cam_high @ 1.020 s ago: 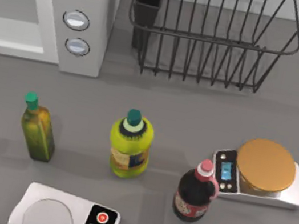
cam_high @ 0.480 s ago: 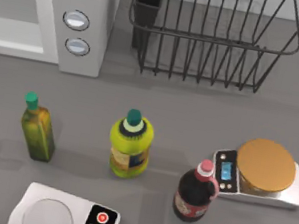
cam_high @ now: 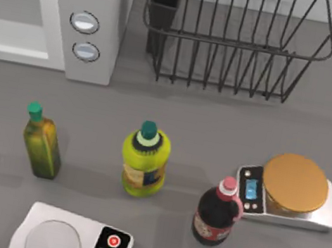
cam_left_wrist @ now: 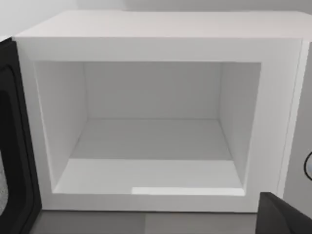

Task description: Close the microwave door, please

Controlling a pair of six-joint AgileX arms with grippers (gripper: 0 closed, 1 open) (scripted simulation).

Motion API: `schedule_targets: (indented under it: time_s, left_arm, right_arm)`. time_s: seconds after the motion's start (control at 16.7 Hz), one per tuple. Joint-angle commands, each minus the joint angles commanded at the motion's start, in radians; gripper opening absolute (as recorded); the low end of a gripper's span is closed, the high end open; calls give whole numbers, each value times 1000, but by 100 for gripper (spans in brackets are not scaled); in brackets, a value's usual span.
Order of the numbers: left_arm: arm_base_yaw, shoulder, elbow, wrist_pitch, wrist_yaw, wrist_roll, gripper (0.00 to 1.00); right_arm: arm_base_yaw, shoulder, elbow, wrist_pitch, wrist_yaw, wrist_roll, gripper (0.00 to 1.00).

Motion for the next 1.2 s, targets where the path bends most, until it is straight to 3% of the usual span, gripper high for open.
schedule_targets:
  time_s: [0.42, 0.84, 1.2]
  left_arm:
    - [81, 210, -46, 266, 81, 4, 0]
    - [71, 257, -46, 307, 72, 4, 0]
    - [13, 504, -88, 608, 16, 8, 0]
  right_arm:
    - [0, 0, 0, 0, 0, 0, 100]
    - [0, 0, 0, 0, 0, 0, 100]
    - [0, 0, 0, 0, 0, 0, 100]
